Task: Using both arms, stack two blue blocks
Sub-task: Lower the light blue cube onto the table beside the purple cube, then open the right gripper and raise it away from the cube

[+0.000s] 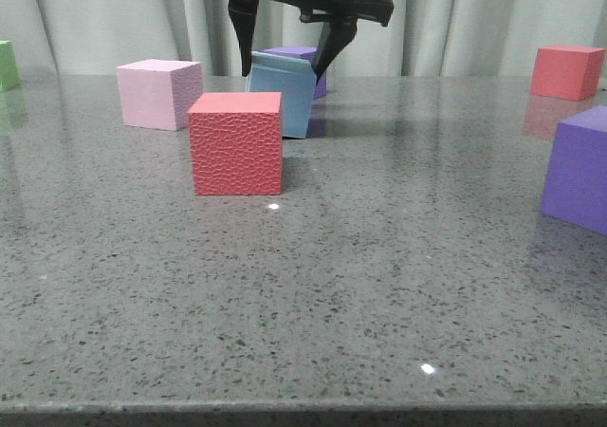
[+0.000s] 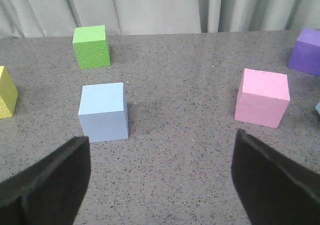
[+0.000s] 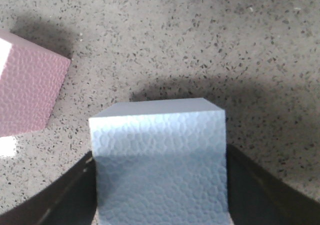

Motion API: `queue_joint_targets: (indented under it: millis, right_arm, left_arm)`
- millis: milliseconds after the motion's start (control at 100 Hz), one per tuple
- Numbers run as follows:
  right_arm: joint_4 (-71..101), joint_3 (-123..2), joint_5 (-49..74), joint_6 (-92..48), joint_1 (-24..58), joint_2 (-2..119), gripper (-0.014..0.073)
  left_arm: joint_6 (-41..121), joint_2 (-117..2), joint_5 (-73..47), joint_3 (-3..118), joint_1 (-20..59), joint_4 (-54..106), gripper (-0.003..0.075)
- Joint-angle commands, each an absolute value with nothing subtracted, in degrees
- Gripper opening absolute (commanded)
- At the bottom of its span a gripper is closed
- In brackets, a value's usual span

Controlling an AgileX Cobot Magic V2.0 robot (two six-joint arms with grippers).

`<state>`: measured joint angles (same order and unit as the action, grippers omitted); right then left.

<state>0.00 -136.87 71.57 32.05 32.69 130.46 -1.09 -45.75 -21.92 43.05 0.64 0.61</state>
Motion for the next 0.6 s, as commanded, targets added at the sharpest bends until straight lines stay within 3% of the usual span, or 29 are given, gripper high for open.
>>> queue_joint_targets:
  millis: [0,590]
  right_arm:
    - [-0.37,-138.75,69.40,31.91,32.60,126.71,0.0556]
    - [0.63,-144.87,74.30,30.16,32.60,124.87,0.0559]
  left_arm:
    - [-1.47,-45.61,-17.51,45.29,0.52,0.70,0.0564]
    - [-1.47,-45.61,-17.96,45.29,0.52,0.70,0.0564]
